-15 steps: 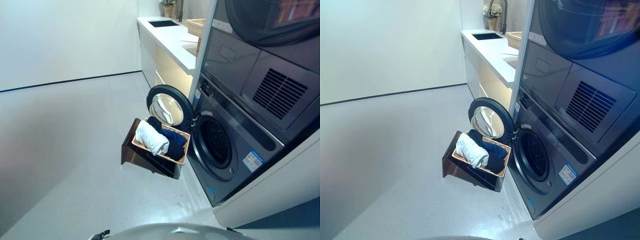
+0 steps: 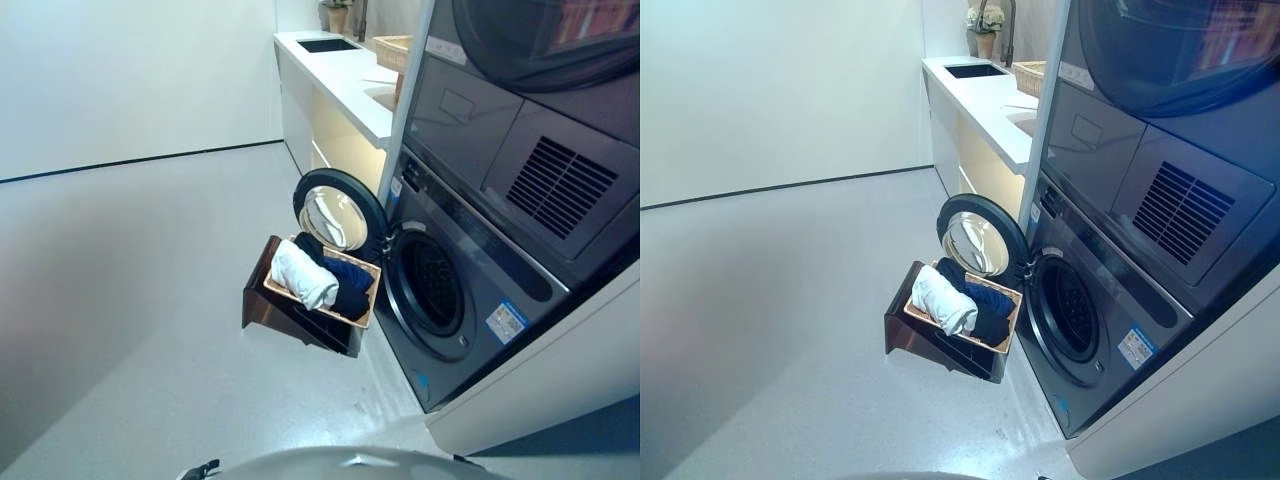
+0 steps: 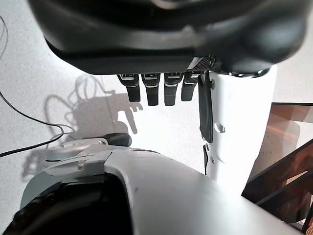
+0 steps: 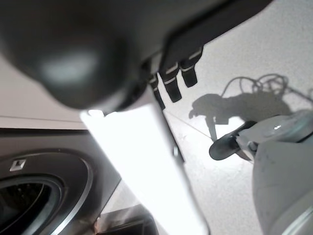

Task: Pick up the clothes and place them into the washing machine

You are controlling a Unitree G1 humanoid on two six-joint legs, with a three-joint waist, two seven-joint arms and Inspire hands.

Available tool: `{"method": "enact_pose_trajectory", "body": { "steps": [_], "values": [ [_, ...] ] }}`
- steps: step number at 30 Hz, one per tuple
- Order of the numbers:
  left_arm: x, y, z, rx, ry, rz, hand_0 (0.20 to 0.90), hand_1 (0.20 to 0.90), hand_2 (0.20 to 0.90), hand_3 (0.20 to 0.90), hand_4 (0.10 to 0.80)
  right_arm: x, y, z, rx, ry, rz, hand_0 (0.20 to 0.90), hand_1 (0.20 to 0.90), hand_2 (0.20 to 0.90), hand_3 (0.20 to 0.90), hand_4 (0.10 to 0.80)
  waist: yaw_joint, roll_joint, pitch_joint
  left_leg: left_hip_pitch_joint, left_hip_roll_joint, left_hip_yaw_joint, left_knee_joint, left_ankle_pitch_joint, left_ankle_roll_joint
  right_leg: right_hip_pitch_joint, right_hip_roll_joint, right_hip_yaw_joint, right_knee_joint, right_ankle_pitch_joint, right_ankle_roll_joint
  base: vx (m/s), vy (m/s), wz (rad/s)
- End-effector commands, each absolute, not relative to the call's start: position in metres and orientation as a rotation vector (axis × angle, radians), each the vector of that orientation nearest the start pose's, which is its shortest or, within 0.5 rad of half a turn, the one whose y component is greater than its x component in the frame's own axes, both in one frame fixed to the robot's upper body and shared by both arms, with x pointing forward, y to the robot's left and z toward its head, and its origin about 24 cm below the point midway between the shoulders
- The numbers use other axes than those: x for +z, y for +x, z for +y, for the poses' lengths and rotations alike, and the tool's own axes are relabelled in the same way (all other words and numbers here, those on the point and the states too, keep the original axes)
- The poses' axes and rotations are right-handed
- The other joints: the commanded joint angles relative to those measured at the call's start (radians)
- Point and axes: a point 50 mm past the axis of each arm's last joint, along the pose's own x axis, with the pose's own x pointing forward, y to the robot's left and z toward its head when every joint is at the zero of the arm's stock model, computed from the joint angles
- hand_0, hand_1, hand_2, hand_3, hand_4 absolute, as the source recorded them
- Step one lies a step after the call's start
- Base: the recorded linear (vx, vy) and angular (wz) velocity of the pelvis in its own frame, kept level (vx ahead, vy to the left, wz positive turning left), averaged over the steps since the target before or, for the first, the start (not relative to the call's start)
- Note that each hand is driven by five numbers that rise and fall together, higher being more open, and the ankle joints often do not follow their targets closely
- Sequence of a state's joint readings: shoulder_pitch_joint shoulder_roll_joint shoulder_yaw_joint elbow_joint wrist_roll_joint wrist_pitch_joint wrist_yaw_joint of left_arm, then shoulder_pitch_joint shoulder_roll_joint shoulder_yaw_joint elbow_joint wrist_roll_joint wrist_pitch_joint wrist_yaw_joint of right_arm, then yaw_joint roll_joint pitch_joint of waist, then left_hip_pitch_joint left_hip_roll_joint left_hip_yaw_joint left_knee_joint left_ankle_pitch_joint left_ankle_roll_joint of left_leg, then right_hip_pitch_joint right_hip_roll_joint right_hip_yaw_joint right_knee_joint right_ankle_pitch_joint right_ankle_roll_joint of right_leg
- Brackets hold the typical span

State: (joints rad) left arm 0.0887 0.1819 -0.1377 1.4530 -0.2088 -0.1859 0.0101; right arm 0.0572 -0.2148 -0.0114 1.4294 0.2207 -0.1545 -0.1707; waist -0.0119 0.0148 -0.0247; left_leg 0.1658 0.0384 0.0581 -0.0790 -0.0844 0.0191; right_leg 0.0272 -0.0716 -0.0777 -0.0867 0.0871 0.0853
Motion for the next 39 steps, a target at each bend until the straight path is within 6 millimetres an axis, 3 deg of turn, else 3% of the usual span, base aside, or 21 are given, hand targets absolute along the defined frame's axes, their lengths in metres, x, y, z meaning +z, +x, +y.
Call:
{"method": "enact_pose_trajectory", "body": {
  "steps": [1, 5, 9, 20, 30, 36, 39],
  "values": [
    [-0.169, 0.039, 0.235, 0.239, 0.132, 1.288, 0.9, 0.9, 0.9, 0.9, 0.8, -0.157, 0.068, -0.265, -0.551, -0.104, 1.158, 0.9, 0.9, 0.9, 0.9, 0.8, -0.011, -0.039, -0.011, -0.062, -0.044, -0.033, -0.008, 0.012, -0.041, 0.052, 0.001, -0.058, -0.001, -0.062, 0.026, 0.0, 0.0, 0.0],
    [-0.169, 0.039, 0.233, 0.251, 0.127, 1.278, 0.9, 0.9, 0.9, 0.9, 0.8, -0.153, 0.079, -0.269, -0.646, -0.014, 1.081, 0.9, 0.9, 0.9, 0.9, 0.8, -0.012, -0.039, -0.011, -0.062, -0.045, -0.031, -0.008, 0.011, -0.04, 0.049, 0.001, -0.056, -0.001, -0.063, 0.028, 0.0, 0.0, 0.0],
    [-0.169, 0.041, 0.232, 0.255, 0.118, 1.266, 0.9, 0.9, 0.9, 0.9, 0.8, -0.153, 0.082, -0.267, -0.626, -0.023, 1.082, 0.9, 0.9, 0.9, 0.9, 0.8, -0.011, -0.04, -0.009, -0.068, -0.047, -0.033, -0.008, 0.013, -0.04, 0.047, -0.002, -0.058, -0.001, -0.061, 0.029, 0.004, 0.013, 0.03],
    [-0.17, 0.041, 0.231, 0.242, 0.107, 1.275, 0.9, 0.9, 0.9, 0.9, 0.8, -0.158, 0.073, -0.26, -0.563, -0.053, 1.144, 0.9, 0.9, 0.9, 0.9, 0.8, -0.009, -0.05, 0.004, -0.077, -0.065, -0.048, -0.008, 0.007, -0.02, 0.041, -0.022, -0.07, 0.016, -0.056, 0.034, 0.016, 0.053, 0.06],
    [-0.169, 0.038, 0.234, 0.255, 0.096, 1.283, 0.9, 0.9, 0.9, 0.9, 0.8, -0.157, 0.071, -0.263, -0.583, -0.028, 1.148, 0.9, 0.9, 0.9, 0.9, 0.8, 0.012, -0.059, 0.007, -0.095, -0.102, -0.047, 0.053, -0.026, 0.013, 0.039, -0.066, -0.055, 0.048, -0.051, 0.052, 0.04, 0.108, -0.05],
    [-0.168, 0.045, 0.237, 0.243, 0.114, 1.262, 0.9, 0.9, 0.9, 0.9, 0.8, -0.156, 0.07, -0.267, -0.607, -0.016, 1.145, 0.9, 0.9, 0.9, 0.9, 0.8, 0.009, -0.057, 0.012, -0.113, -0.139, -0.059, 0.082, -0.044, 0.035, 0.005, -0.115, -0.052, 0.122, -0.026, 0.064, 0.014, 0.161, 0.06],
    [-0.167, 0.051, 0.238, 0.233, 0.125, 1.245, 0.9, 0.9, 0.9, 0.9, 0.8, -0.156, 0.065, -0.271, -0.626, -0.016, 1.155, 0.9, 0.9, 0.9, 0.9, 0.8, 0.005, -0.048, 0.026, -0.106, -0.16, -0.075, 0.098, -0.053, 0.05, -0.03, -0.14, -0.046, 0.23, -0.012, 0.053, 0.007, 0.207, 0.2]
  ]
}}
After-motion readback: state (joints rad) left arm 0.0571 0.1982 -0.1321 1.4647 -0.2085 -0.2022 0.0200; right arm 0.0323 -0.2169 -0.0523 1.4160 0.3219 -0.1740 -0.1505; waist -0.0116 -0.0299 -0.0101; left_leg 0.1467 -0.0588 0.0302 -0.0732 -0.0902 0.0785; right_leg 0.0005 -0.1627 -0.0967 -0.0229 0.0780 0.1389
